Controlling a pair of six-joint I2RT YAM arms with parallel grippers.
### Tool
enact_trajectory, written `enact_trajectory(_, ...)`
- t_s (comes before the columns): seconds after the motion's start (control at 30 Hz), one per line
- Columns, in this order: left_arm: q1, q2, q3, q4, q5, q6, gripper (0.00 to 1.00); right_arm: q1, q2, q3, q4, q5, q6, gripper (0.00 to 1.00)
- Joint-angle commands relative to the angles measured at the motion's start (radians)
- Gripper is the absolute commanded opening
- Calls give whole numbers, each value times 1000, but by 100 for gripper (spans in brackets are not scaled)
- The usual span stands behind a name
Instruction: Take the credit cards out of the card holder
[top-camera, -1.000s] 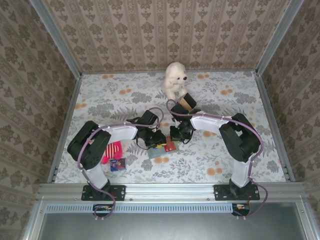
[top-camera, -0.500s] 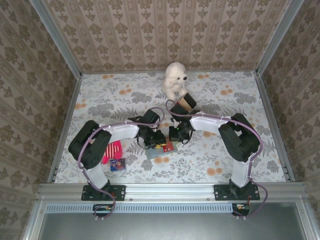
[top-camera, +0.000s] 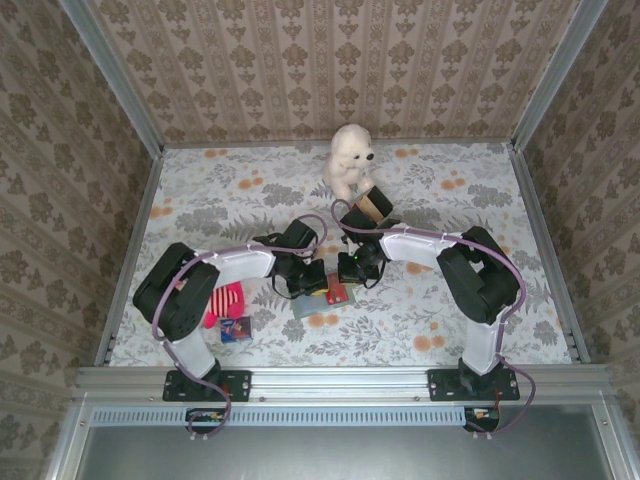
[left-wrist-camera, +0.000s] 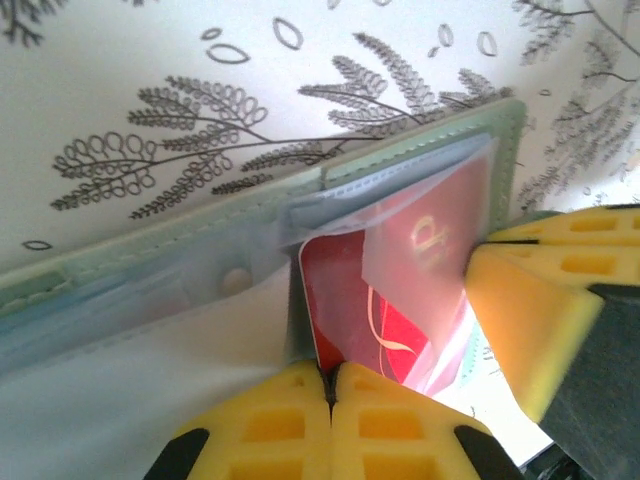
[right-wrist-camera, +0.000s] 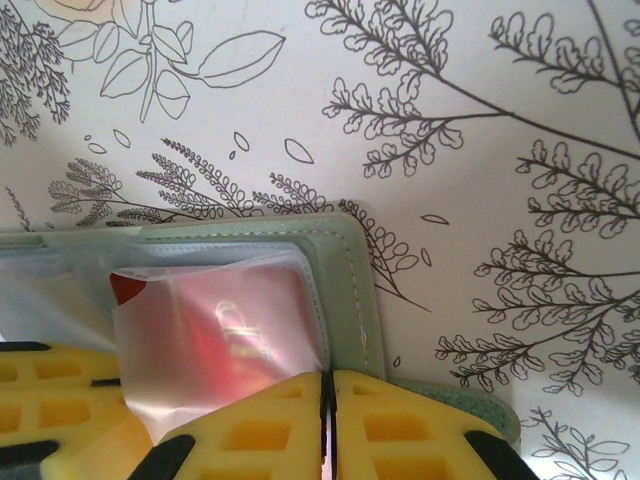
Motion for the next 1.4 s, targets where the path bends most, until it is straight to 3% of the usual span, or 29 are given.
enact_trajectory(0.0, -1, -48, -17, 65, 23, 36, 0, 21, 51, -30, -2, -30, 7, 11)
enact_trajectory(1.07, 49, -199, -137, -43, -9, 70, 0, 21, 57, 2, -37, 1, 1, 16)
enact_trajectory(1.37, 58, -262, -199, -56, -34, 62, 0, 21, -30, 12, -20, -23, -3, 20)
